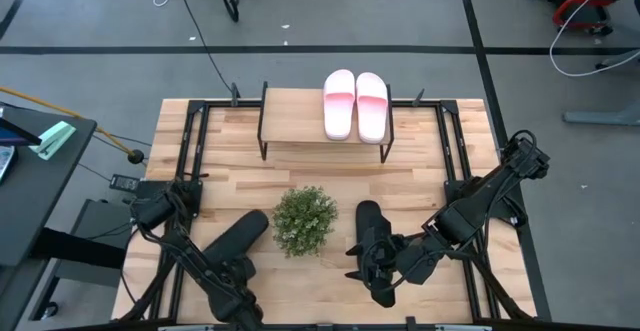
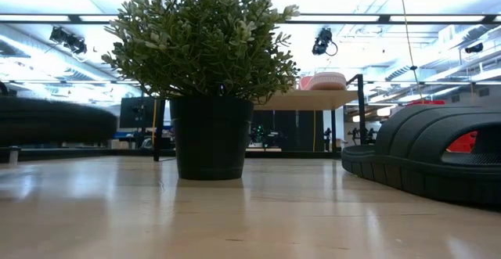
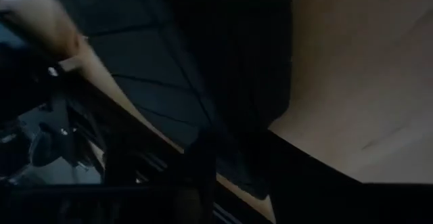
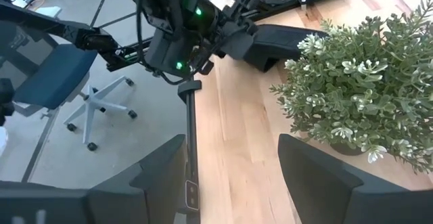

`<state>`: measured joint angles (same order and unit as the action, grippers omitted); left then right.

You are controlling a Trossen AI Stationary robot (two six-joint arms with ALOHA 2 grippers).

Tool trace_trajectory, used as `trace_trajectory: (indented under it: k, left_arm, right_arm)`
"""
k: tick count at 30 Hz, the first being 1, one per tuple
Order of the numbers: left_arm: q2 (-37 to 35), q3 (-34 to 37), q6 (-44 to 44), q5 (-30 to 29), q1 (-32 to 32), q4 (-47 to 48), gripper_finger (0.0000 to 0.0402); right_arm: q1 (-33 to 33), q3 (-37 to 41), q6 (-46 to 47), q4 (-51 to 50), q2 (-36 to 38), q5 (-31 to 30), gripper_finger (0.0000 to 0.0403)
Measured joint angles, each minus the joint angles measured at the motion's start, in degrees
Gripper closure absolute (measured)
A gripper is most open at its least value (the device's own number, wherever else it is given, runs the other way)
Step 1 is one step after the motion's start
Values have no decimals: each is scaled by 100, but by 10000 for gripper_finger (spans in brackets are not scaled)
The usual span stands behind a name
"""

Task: Pick and place slides into the shelf
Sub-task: Put the left black slipper on the shelf

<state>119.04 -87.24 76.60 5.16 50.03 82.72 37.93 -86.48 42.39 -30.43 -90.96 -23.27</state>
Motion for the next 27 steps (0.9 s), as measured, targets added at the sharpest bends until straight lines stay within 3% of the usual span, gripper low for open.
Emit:
trace_trajectory:
  k: [8,19,27]
  left_arm:
    - [-374,-258,594,-78,72,421,325]
    - [-903,-305,963,889,375,321,340]
    - [-1029,-1120,1159,1190,699,249,342]
  right_arm:
    - [13,0,-2,-23,0,-2,163]
    - [11,0,-24,-25,0,-3,163]
    - [51,0,-65,-27,0,-9,163]
